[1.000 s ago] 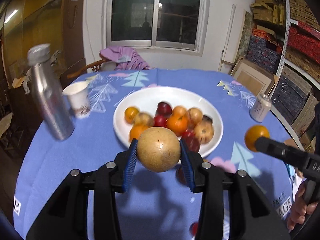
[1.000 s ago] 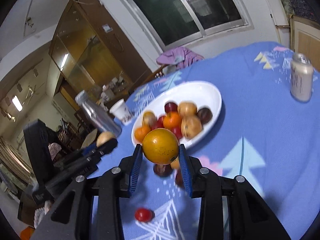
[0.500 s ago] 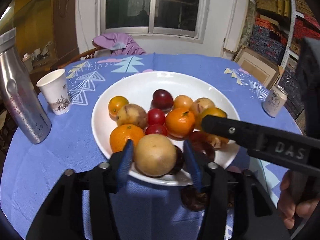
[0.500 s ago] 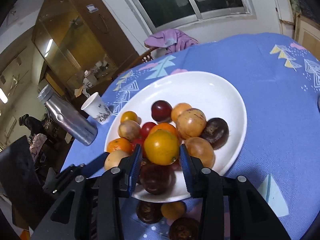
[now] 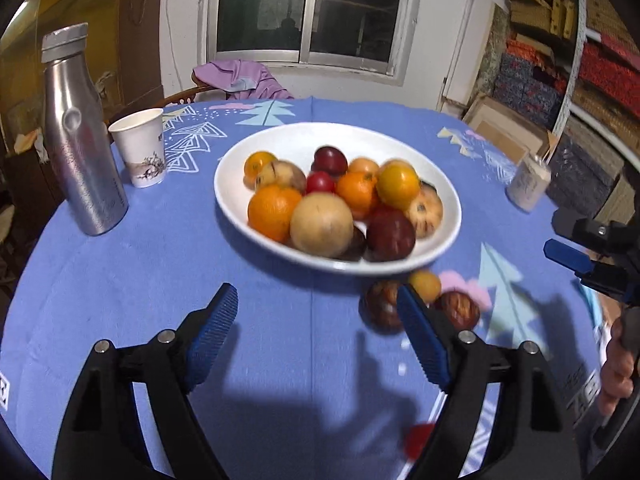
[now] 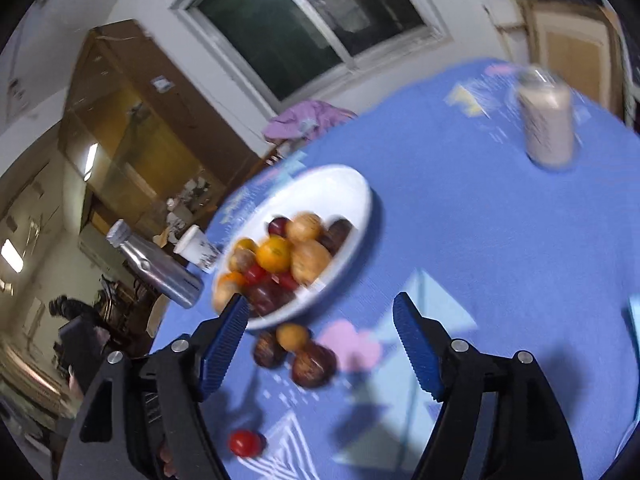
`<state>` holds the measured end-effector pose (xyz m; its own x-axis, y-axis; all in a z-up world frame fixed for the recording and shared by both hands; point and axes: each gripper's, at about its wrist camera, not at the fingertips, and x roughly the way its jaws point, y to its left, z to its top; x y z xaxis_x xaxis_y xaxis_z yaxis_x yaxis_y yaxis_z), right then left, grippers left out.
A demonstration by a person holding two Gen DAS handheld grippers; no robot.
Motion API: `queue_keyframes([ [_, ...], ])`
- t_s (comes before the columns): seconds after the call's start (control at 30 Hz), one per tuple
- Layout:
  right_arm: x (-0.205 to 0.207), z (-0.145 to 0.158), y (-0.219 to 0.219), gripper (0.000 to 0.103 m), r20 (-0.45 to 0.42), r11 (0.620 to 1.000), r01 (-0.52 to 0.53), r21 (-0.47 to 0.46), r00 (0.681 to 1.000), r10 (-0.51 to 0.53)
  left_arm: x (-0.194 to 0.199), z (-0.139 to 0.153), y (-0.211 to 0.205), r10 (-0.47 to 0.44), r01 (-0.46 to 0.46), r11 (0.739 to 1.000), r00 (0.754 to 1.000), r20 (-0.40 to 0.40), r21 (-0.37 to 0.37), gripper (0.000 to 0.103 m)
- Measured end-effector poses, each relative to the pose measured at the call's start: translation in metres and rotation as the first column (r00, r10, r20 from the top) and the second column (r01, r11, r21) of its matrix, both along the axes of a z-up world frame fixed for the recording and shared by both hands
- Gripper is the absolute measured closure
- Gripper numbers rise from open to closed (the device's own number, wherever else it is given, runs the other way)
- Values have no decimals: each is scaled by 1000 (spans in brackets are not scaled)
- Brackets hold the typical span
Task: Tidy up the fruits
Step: 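Lower the tan fruit and orange onto the white plate, opening both grippers, then move the left gripper to a dark brown mangosteen and grasp it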
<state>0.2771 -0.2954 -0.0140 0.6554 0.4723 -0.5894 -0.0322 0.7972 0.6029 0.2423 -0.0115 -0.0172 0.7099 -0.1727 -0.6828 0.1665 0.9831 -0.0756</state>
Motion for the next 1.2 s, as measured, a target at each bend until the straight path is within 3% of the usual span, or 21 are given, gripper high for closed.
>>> queue_keyframes([
  [0.07,1,-14,-10,27,-64,997,32,66,998,-27,-9,-3,-6,4,-5,999,1000,24,42,9],
  [0.2,1,-22,-16,27,-89,991,66,112,995,-56,-10,-9,-13,9,-11,997,1000,23,71,9],
  [0.37,-1,-21,-11,21,-94,989,44,142,995,-31,2,-19,-32,0,0,988,1000,2,154,9],
  [0.5,-3,-15,-11,20,-78,986,30,161,997,-17,16,-26,-47,-13,20,985,999,-42,172,9],
  [0.67,-4,-12,-9,19,-76,985,11,171,997,2,28,-29,-63,0,7,970,1000,-29,243,8],
  [0.8,-4,-10,-6,19,-76,986,1,167,997,12,34,-30,-53,24,-13,977,998,-51,212,8],
  [0.93,-4,-12,-9,19,-80,985,8,175,997,6,27,-30,-27,77,-63,972,996,-55,227,8],
  [1.1,-5,-12,-13,19,-78,980,17,197,997,-2,4,-21,20,132,-126,984,990,-47,127,8],
  [1.2,-5,-11,-8,19,-67,983,-3,182,998,16,4,-15,26,127,-125,990,991,-31,58,8],
])
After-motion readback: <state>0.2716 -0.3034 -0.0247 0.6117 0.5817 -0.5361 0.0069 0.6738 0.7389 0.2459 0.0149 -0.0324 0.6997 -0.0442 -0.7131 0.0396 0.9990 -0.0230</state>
